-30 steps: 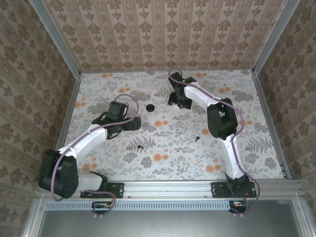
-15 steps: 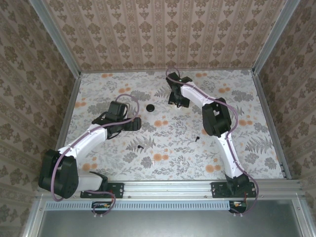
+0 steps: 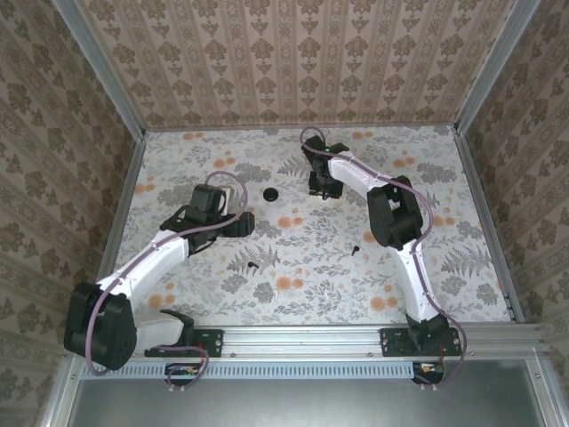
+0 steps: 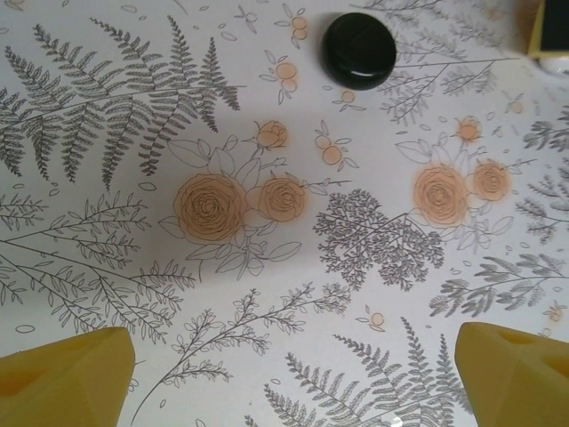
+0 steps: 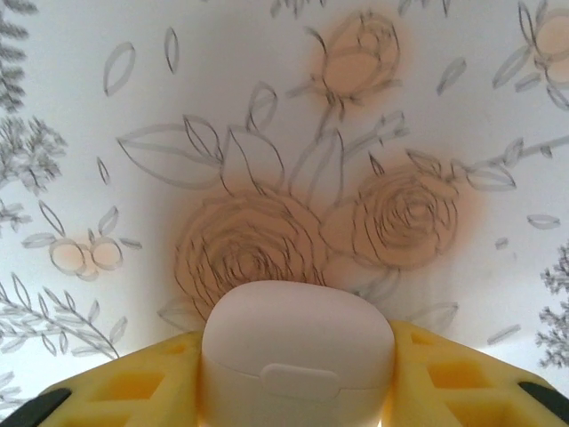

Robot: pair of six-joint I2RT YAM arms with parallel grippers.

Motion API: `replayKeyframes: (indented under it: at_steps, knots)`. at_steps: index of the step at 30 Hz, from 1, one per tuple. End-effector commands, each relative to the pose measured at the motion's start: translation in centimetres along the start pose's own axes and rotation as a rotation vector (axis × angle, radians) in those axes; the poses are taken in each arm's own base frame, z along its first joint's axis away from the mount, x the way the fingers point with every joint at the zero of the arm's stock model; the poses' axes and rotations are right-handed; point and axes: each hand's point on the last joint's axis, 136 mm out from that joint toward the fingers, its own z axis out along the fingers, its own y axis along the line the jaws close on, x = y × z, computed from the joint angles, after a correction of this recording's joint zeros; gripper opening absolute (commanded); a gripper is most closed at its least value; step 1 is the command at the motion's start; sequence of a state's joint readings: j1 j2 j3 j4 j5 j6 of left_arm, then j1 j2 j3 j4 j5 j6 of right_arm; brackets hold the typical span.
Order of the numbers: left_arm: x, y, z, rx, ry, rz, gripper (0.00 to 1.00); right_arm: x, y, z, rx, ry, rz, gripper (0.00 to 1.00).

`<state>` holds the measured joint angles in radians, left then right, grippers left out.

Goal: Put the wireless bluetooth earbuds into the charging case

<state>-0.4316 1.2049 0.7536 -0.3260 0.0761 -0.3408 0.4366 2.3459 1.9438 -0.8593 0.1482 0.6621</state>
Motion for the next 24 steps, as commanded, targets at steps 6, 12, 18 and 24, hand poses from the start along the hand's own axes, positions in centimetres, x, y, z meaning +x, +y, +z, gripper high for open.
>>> replayKeyframes:
  at_steps: [6, 12, 18, 24]
  knots:
    - [-1.9, -4.7, -3.3, 0.224, -0.2, 0.022, 0.92, 2.2, 1.3, -6.9, -0.231, -0.004, 0.107, 0.37]
    - [-4.4, -9.9, -7.4, 0.396, -0.47, 0.123, 0.9, 2.7, 3.0, -14.6, -0.447, -0.075, 0.175, 0.37]
    - [-5.5, -15.3, -9.4, 0.529, -0.586, 0.19, 0.86, 4.5, 3.6, -21.8, -0.615, -0.146, 0.208, 0.38]
    - [-6.4, -19.0, -10.1, 0.658, -0.658, 0.157, 0.79, 6.8, 2.7, -25.7, -0.734, -0.169, 0.263, 0.37]
